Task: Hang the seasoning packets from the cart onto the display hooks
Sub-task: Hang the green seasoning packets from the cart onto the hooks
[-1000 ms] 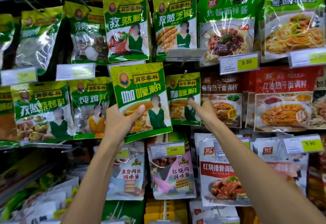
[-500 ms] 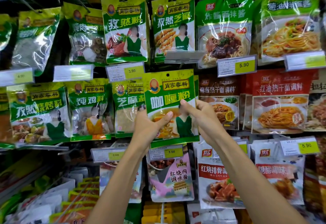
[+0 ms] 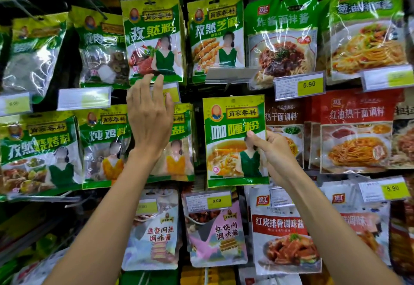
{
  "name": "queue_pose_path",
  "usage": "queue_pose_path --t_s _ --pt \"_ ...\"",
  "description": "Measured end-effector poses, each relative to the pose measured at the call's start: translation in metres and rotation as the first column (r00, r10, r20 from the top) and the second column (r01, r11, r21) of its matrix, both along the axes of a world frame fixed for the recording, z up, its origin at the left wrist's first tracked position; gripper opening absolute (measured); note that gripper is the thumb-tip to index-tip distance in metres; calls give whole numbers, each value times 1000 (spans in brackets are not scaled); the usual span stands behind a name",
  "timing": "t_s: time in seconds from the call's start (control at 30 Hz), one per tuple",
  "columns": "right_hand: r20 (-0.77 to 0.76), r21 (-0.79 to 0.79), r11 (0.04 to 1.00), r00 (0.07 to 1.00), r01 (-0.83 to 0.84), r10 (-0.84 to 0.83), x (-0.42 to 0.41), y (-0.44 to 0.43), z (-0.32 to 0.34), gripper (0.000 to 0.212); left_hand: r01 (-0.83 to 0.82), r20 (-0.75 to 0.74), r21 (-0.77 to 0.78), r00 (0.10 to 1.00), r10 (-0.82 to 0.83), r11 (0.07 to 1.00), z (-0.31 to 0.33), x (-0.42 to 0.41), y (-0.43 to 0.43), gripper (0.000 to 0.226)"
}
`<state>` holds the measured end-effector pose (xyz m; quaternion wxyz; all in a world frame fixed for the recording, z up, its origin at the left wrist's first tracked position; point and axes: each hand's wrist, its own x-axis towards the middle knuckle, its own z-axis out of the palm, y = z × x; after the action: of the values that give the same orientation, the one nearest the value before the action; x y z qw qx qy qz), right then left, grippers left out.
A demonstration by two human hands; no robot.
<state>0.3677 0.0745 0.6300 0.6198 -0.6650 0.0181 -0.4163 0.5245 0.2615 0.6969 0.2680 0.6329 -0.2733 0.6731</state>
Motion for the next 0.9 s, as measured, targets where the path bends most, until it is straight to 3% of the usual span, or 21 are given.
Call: queue_pose_path --t_s 0.37,0.67,0.9 --pt "-31 11 996 996 87 -86 5 1 21 32 2 46 -32 999 0 999 0 12 -10 34" --pt "-110 58 996 992 69 -62 13 -4 23 34 -11 79 -46 997 14 999 0 14 -10 33" --pt "-207 -41 975 953 219 -222 39 -18 28 31 -37 101 -19 994 38 999 -1 13 -6 33"
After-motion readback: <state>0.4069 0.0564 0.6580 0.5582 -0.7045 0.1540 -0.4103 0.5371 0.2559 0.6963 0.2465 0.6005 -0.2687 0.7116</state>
